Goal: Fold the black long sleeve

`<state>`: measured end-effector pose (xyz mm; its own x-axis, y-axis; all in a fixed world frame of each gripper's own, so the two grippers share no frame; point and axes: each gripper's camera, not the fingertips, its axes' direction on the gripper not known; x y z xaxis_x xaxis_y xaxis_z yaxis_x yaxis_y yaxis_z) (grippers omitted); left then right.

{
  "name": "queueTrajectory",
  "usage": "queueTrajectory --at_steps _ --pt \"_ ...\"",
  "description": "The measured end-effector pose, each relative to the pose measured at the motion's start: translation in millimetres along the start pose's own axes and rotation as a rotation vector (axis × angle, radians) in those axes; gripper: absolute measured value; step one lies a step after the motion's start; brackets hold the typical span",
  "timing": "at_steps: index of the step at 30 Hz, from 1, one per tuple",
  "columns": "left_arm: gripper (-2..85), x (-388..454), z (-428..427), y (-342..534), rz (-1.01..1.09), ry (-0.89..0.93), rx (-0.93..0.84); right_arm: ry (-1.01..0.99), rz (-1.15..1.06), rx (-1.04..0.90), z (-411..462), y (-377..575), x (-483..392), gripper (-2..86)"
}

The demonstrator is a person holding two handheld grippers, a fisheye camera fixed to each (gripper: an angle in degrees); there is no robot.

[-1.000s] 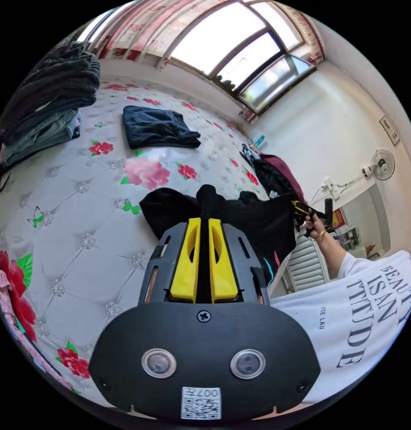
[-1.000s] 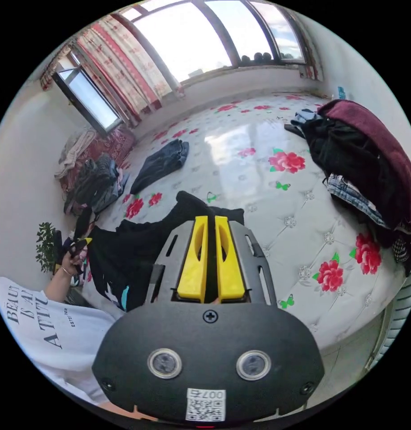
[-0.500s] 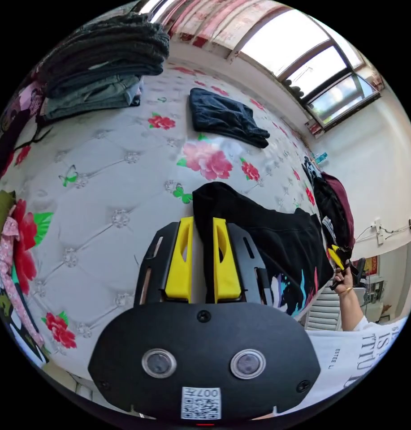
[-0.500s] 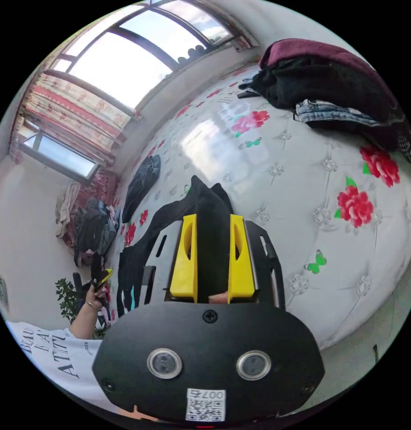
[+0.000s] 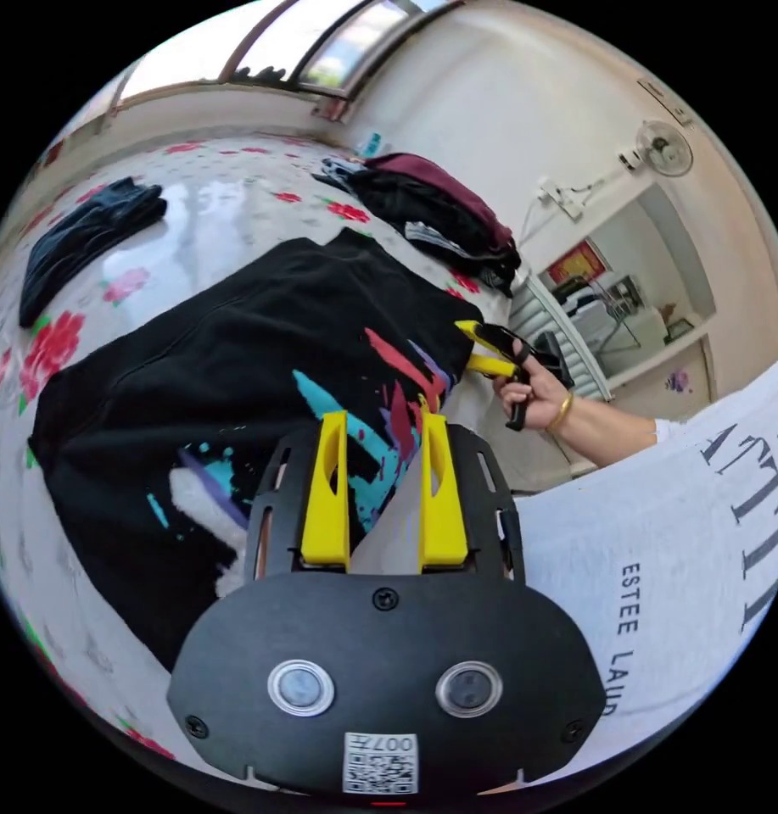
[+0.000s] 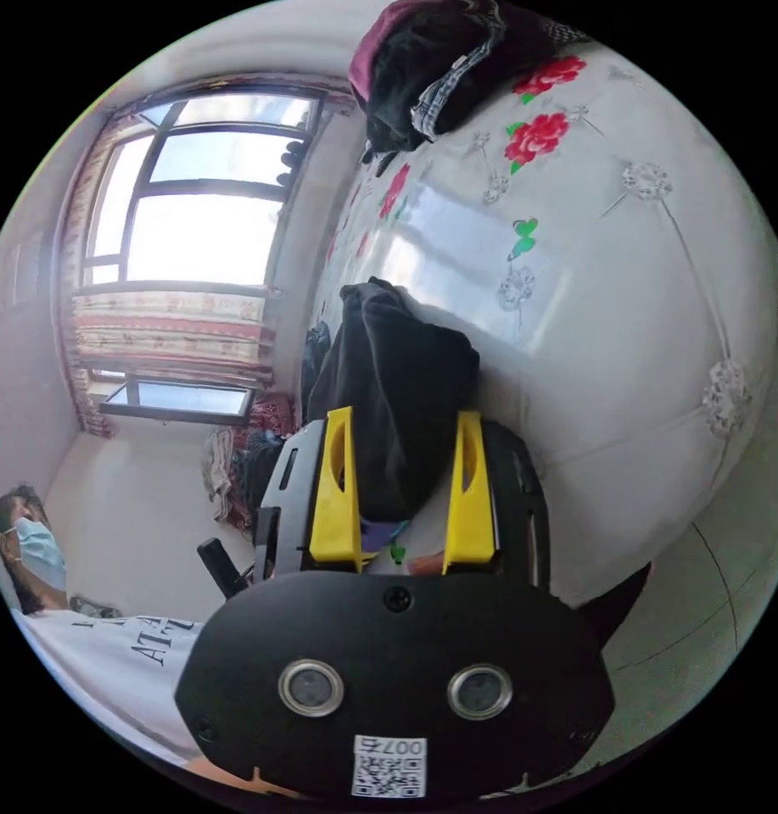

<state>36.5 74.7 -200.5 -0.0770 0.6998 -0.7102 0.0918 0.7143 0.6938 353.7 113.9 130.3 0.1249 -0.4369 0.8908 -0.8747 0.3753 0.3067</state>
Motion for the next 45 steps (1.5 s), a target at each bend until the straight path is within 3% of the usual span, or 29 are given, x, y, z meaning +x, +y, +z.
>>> queueTrajectory --at_steps 3,5,8,11,14,19,22,25,27,30,32,34,37,40,45 --pt "9.7 -1 43 -6 0.032 -0.087 -0.160 -0.082 0.095 -0.044 13 -2 16 6.5" --pt "9.5 -11 47 -3 0.019 -0.061 -0.143 -0.116 0.139 -0.052 10 0 18 4.0" --pt "10.5 -14 18 -1 -0.013 0.033 -0.110 -0.079 0.004 -0.069 -3 5 -28 1.9" --pt "10.8 -7 -41 30 0.021 0.045 0.027 0.049 -0.276 -0.174 1 17 -111 1.0" --pt "10.6 -21 -83 73 -0.073 0.012 0.032 0.164 -0.624 -0.308 29 53 -206 0.7" --pt "9.3 -54 -139 153 -0.346 -0.037 0.120 0.363 -1.340 -0.598 121 215 -325 1.6" --pt "9.3 -69 -166 196 -0.514 -0.004 0.240 0.509 -1.739 -0.799 179 336 -317 3.5" --pt "10.1 -77 -182 223 -0.614 0.032 0.332 0.688 -1.948 -0.998 237 433 -249 6.8" --pt "10.5 -80 -190 231 -0.641 0.038 0.365 0.778 -1.932 -1.039 265 463 -199 8.9" --pt "11.4 -92 -201 237 -0.680 0.091 0.391 0.806 -2.094 -0.952 256 490 -178 10.7" --pt "11.9 -95 -212 238 -0.676 0.101 0.390 0.718 -2.066 -1.021 239 483 -197 11.2" --pt "12.1 -98 -218 238 -0.681 0.116 0.383 0.440 -1.860 -1.072 206 441 -245 11.5" --pt "13.4 -105 -229 237 -0.702 0.167 0.390 0.251 -1.540 -0.890 175 343 -289 12.3" --pt "14.7 -111 -234 228 -0.696 0.223 0.362 0.269 -1.172 -0.669 166 220 -282 13.7" --pt "20.2 -128 -212 189 -0.644 0.316 0.169 0.230 -0.630 -0.617 185 76 -206 16.0"
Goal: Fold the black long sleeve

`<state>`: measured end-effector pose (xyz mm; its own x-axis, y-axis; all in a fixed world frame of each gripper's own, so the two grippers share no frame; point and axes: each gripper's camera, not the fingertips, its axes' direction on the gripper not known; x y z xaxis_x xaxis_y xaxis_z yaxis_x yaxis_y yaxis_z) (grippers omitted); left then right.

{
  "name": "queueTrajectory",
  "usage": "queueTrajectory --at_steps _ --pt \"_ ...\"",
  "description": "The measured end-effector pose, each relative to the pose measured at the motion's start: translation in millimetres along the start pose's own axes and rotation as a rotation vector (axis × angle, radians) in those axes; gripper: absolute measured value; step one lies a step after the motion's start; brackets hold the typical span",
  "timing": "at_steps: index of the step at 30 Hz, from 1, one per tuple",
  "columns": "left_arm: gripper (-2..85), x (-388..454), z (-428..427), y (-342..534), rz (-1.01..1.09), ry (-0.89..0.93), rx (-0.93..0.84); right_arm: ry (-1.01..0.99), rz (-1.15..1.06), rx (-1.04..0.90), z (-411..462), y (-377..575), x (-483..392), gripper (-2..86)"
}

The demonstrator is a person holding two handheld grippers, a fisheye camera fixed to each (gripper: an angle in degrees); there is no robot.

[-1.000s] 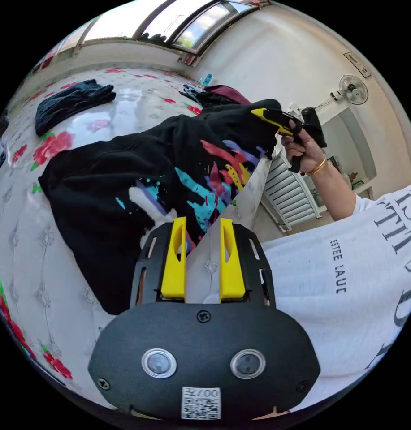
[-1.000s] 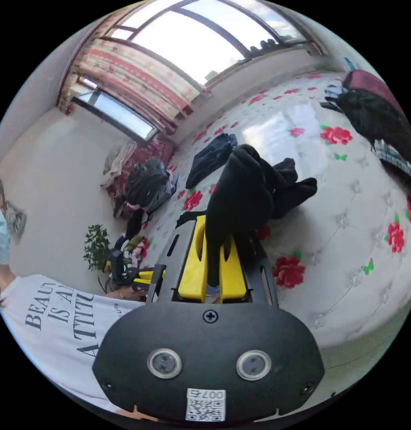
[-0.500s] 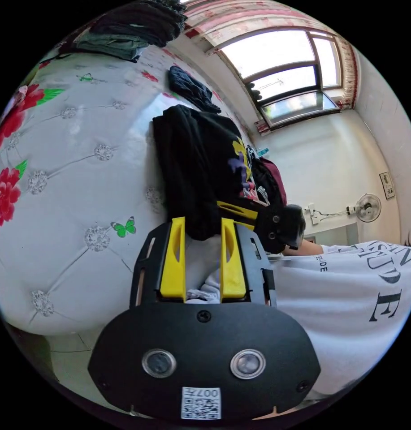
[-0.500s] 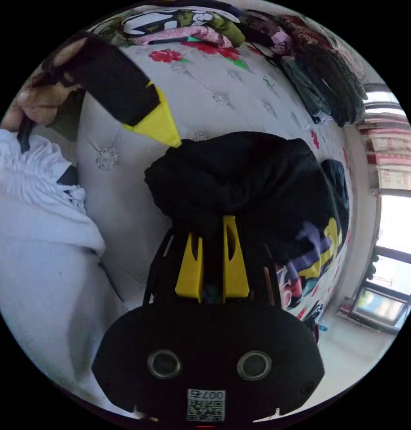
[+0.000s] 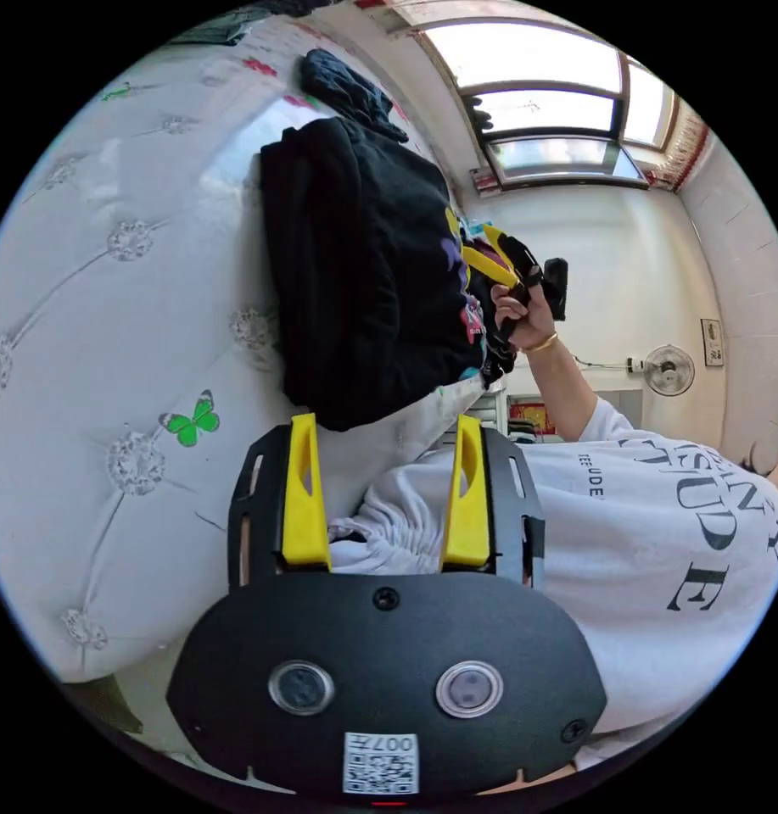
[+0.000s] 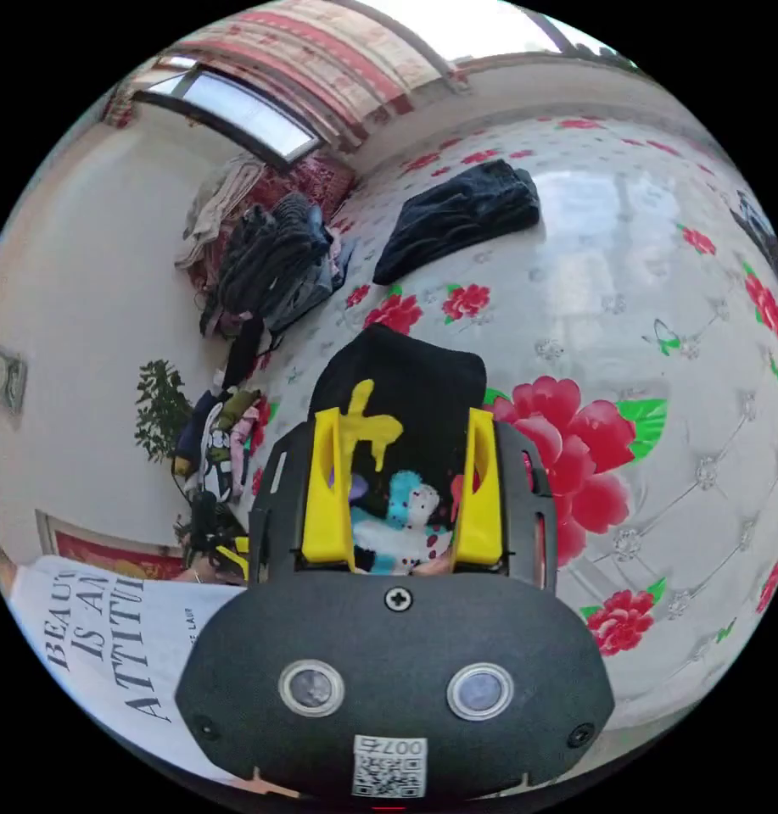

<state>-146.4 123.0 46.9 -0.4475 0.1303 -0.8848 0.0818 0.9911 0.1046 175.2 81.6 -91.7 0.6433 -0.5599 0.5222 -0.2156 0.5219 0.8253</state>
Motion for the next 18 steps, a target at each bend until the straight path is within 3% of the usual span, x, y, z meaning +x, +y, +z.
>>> queueTrajectory --at_steps 3,7,9,14,18 --pt "19.3 -2 18 -32 -0.010 -0.021 -0.105 -0.042 0.112 -0.073 12 -25 46 17.2" --pt "10.5 -17 19 -63 -0.117 -0.087 -0.140 -0.282 0.235 -0.137 26 -44 94 16.9" --pt "8.8 -17 11 -71 -0.095 -0.111 -0.096 -0.401 0.266 -0.141 24 -45 108 15.9" --pt "7.0 -13 -37 -84 -0.110 -0.267 0.122 -0.379 0.270 -0.026 -22 -16 122 14.2" --pt "9.2 -29 -85 -69 -0.245 -0.195 0.349 -0.492 0.402 0.082 -56 28 149 14.3"
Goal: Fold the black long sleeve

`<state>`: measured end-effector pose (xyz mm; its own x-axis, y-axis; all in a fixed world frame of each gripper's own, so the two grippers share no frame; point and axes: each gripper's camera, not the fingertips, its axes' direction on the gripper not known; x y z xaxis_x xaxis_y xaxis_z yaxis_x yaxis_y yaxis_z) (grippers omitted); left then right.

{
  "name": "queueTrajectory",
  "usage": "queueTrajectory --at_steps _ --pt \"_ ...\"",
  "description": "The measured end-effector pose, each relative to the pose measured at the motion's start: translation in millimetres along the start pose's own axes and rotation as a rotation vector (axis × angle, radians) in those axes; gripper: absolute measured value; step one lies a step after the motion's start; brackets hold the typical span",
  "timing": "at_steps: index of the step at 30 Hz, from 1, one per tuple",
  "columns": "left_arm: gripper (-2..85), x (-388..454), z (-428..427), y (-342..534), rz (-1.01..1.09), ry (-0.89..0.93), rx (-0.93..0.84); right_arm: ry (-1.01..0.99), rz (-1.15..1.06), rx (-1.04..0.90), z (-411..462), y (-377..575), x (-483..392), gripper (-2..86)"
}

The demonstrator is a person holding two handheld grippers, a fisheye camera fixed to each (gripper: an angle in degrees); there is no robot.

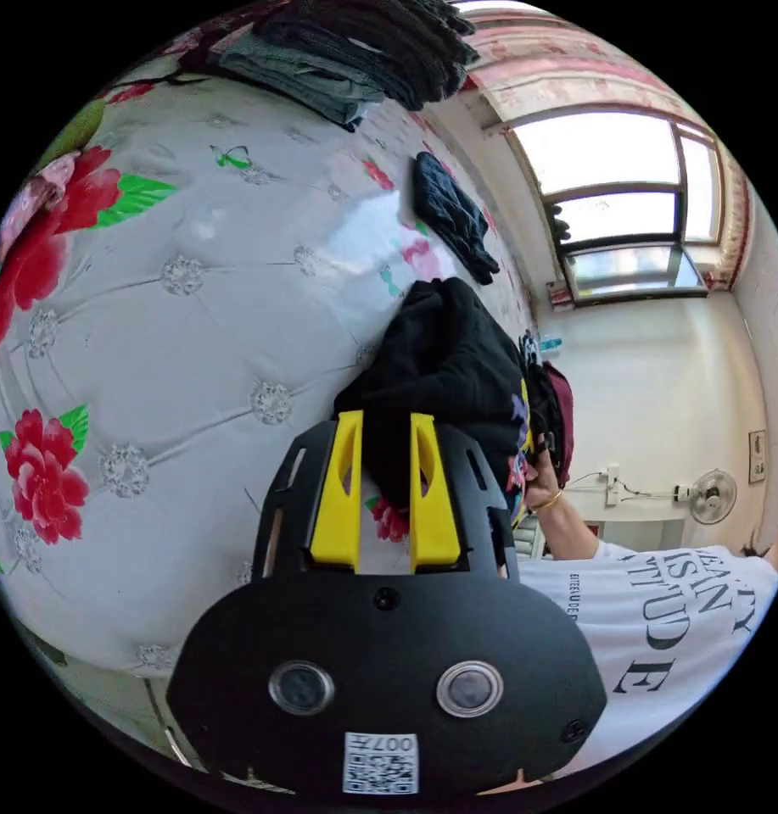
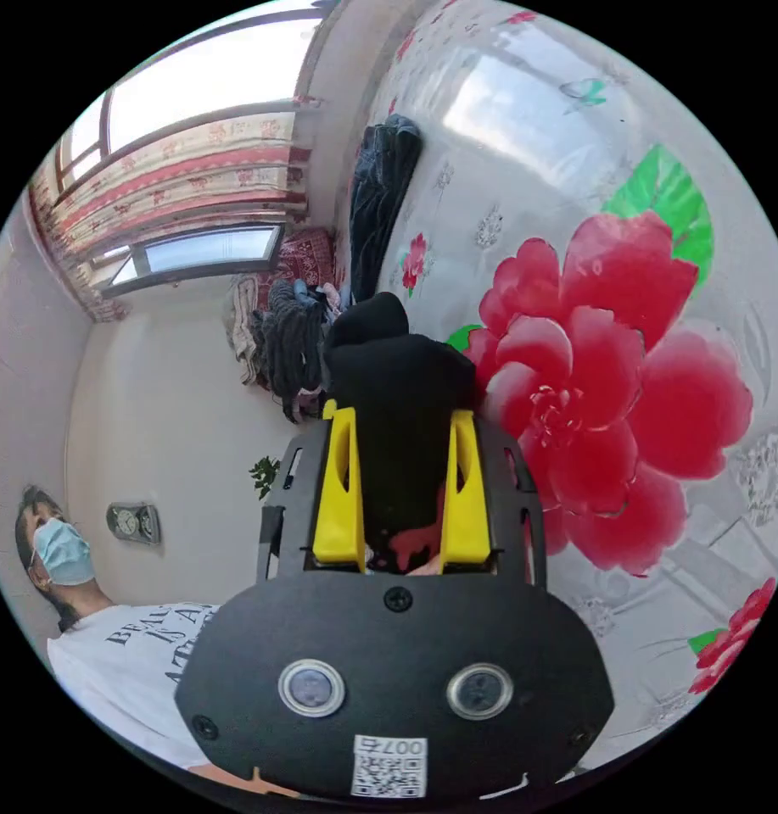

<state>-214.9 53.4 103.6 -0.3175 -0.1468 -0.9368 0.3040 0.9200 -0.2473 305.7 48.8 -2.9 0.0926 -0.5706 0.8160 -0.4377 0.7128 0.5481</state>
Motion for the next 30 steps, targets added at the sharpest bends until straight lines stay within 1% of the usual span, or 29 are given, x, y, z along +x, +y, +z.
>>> queueTrajectory --at_steps 2,3,5,7,8,9,10,12,13,15,17,18,21,22,23,24,26,27,28,29,30 --pt "14.3 -14 -8 11 -0.069 0.090 -0.006 -0.032 0.028 0.069 -23 -1 4 14.6" --pt "15.3 -17 -7 15 -0.083 0.106 -0.012 -0.036 0.026 0.099 -35 -6 3 14.8" --pt "18.2 -22 7 33 -0.124 0.156 -0.074 0.010 0.031 0.072 -41 -21 2 15.2" --pt "19.4 -21 29 44 -0.148 0.209 -0.123 0.013 0.011 -0.015 -32 -41 0 14.9" --pt "19.2 -20 48 48 -0.150 0.235 -0.156 0.002 0.005 -0.042 -27 -45 0 14.6" --pt "19.2 -19 57 48 -0.150 0.240 -0.172 -0.027 0.004 -0.117 -14 -52 1 13.9" --pt "16.8 -16 71 45 -0.130 0.241 -0.174 -0.070 0.005 -0.165 -3 -57 2 13.0" --pt "11.0 -13 90 31 -0.103 0.234 -0.197 -0.113 0.033 -0.160 1 -61 3 11.7" --pt "8.1 -7 100 19 -0.066 0.251 -0.229 -0.122 0.034 -0.135 -1 -63 -2 10.9" --pt "6.6 9 102 -1 0.020 0.205 -0.250 -0.141 -0.009 -0.069 -9 -65 -21 10.1" --pt "5.8 36 86 -32 0.149 0.201 -0.197 -0.172 -0.068 -0.026 -15 -71 -47 9.5" --pt "5.7 43 83 -43 0.175 0.208 -0.189 -0.185 -0.096 0.000 -17 -78 -64 9.3" --pt "5.6 79 74 -109 0.324 0.252 -0.189 -0.261 -0.146 0.091 -16 -107 -107 8.8" --pt "5.6 96 73 -144 0.382 0.258 -0.205 -0.271 -0.178 0.130 -13 -123 -127 8.8" --pt "5.7 117 73 -180 0.445 0.241 -0.213 -0.275 -0.196 0.152 -10 -131 -138 8.7" --pt "5.8 128 73 -198 0.472 0.225 -0.216 -0.285 -0.231 0.190 -4 -147 -158 8.8" --pt "6.3 171 80 -268 0.535 0.121 -0.206 -0.293 -0.251 0.252 9 -173 -181 8.8" --pt "6.4 180 82 -284 0.545 0.089 -0.191 -0.293 -0.258 0.287 22 -192 -192 8.9" --pt "7.0 196 92 -312 0.560 0.000 -0.154 -0.290 -0.242 0.308 36 -214 -196 9.0" --pt "7.2 202 104 -336 0.522 -0.102 -0.114 -0.278 -0.225 0.316 43 -224 -196 9.1" --pt "7.0 202 112 -346 0.494 -0.149 -0.095 -0.219 -0.197 0.318 59 -246 -190 9.3"
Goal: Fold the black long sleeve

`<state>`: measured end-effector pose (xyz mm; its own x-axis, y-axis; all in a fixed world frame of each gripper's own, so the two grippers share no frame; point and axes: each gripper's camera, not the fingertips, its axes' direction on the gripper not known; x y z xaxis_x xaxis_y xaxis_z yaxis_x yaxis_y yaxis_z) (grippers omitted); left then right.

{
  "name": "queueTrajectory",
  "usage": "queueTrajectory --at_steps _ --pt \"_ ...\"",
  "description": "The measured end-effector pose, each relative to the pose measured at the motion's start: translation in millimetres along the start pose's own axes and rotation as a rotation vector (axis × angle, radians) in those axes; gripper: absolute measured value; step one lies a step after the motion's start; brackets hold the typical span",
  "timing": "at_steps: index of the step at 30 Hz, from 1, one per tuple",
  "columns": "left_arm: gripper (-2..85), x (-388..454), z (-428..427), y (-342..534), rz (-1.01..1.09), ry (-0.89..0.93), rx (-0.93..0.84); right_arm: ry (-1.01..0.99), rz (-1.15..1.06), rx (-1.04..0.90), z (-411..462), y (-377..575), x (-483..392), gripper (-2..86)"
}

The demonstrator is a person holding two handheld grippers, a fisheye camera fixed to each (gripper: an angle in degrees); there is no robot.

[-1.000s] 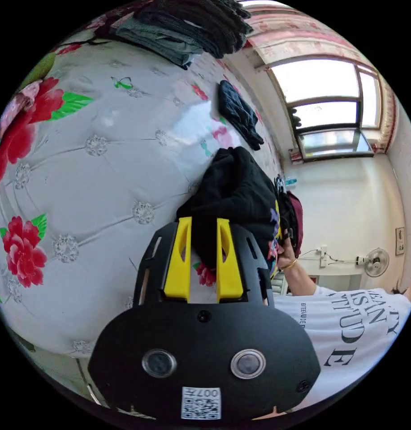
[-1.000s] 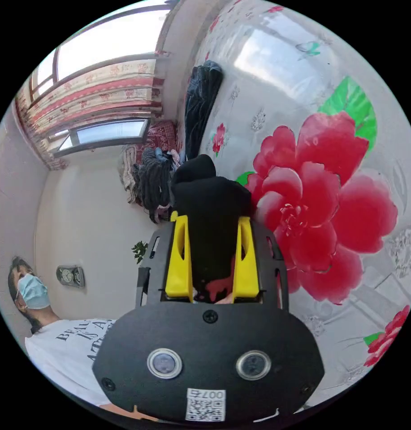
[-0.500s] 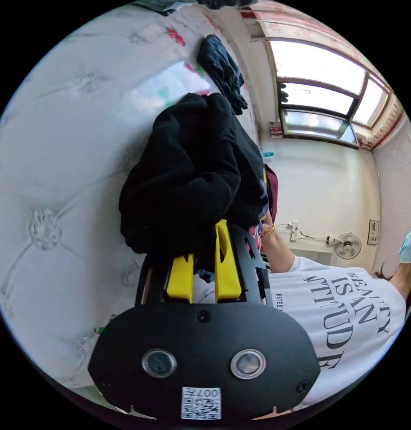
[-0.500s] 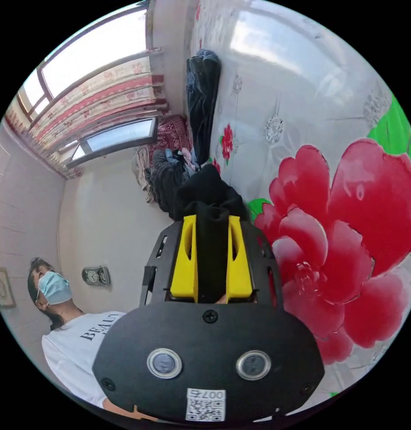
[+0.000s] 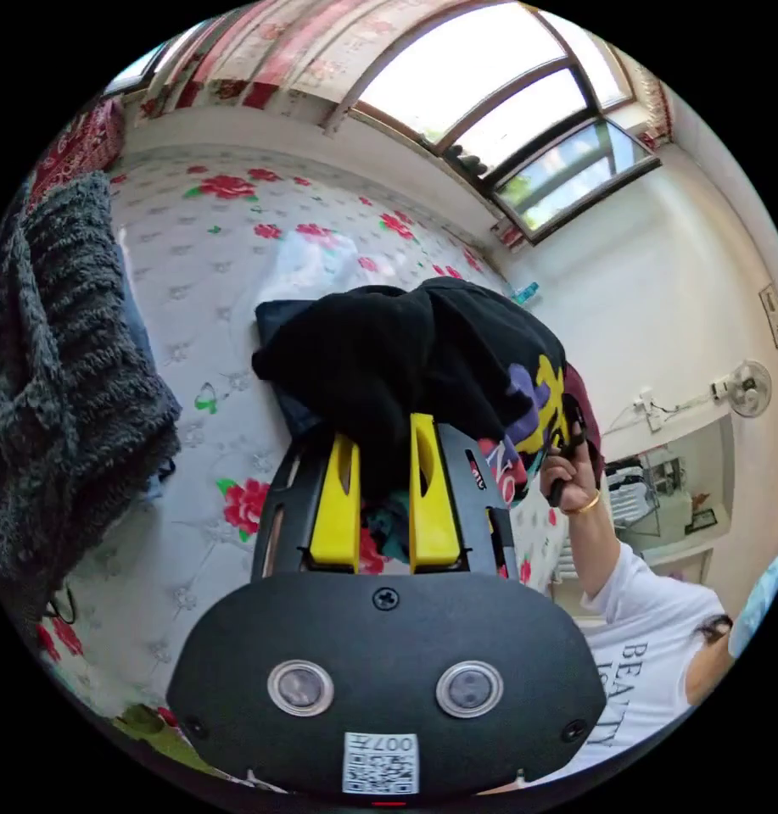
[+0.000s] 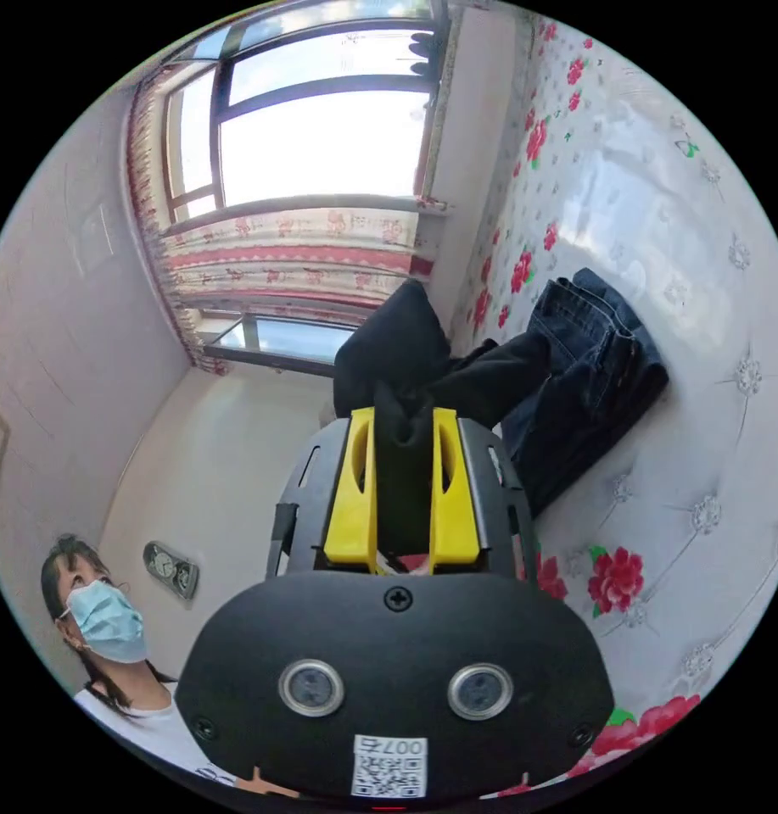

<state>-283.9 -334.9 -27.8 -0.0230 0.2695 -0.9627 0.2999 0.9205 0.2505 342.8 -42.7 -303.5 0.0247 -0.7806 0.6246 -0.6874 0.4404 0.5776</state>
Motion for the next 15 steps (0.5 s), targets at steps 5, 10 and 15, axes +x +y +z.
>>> queueTrajectory --at_steps 5,10,15 --pt "3.7 -37 101 69 -0.281 -0.205 -0.030 0.175 0.100 -0.071 26 19 82 9.9" --pt "6.0 -7 156 231 -0.181 -0.286 -0.105 0.409 -0.045 -0.176 -39 122 104 9.5" --pt "6.4 43 156 355 -0.157 -0.375 -0.137 0.852 -0.115 -0.001 -156 183 85 9.4"
